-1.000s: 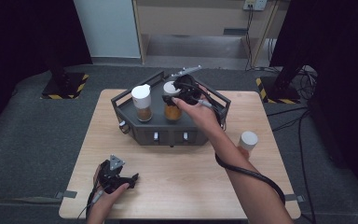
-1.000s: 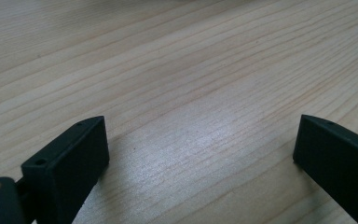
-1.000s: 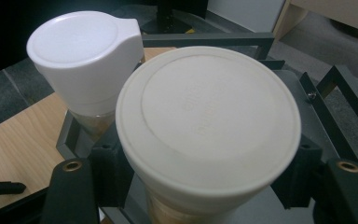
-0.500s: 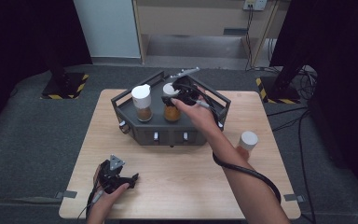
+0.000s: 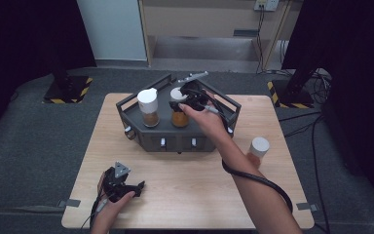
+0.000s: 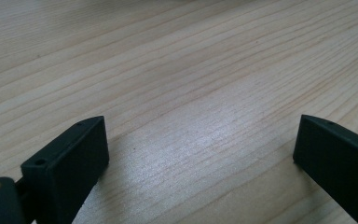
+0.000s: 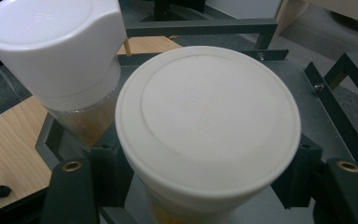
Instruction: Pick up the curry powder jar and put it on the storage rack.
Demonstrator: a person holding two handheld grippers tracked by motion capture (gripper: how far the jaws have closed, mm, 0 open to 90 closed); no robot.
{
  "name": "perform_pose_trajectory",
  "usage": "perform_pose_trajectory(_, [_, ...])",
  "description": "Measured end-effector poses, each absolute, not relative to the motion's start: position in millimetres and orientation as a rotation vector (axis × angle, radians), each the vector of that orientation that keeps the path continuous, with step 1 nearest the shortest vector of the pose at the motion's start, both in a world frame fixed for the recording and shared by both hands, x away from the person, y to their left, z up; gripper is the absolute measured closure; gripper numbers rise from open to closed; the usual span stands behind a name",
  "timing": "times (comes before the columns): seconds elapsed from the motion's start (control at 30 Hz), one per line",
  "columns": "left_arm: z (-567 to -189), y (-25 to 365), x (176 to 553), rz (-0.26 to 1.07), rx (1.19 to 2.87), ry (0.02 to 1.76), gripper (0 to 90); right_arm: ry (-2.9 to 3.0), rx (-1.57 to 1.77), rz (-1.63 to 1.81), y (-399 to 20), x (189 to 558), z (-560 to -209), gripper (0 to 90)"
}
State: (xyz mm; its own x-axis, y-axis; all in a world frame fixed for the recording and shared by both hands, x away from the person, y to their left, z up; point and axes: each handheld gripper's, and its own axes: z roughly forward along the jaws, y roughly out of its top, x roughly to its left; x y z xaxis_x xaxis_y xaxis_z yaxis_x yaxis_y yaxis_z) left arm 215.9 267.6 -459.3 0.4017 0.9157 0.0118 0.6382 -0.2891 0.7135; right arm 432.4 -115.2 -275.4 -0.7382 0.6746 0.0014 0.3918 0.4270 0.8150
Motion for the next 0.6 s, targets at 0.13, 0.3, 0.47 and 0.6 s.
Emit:
perform_pose_trajectory(0.13, [-459.3,267.5,215.8,0.568,2.031,1.32,1.8,2.354,0.921,1.232,-116.5,432.0,-277.6,33.7])
perform_pose_trajectory(0.3, [-459.3,267.5,215.8,0.569,2.031,1.32,1.8,2.351,0.922,1.244,-117.6,432.2,-279.1,33.5])
perform_pose_trajectory(0.47, [-459.3,267.5,215.8,0.569,2.031,1.32,1.8,2.351,0.921,1.251,-118.9,433.0,-278.9,32.9])
perform_pose_trajectory(0.6, [-459.3,267.4,215.8,0.569,2.031,1.32,1.8,2.353,0.915,1.252,-119.9,433.0,-279.0,30.4])
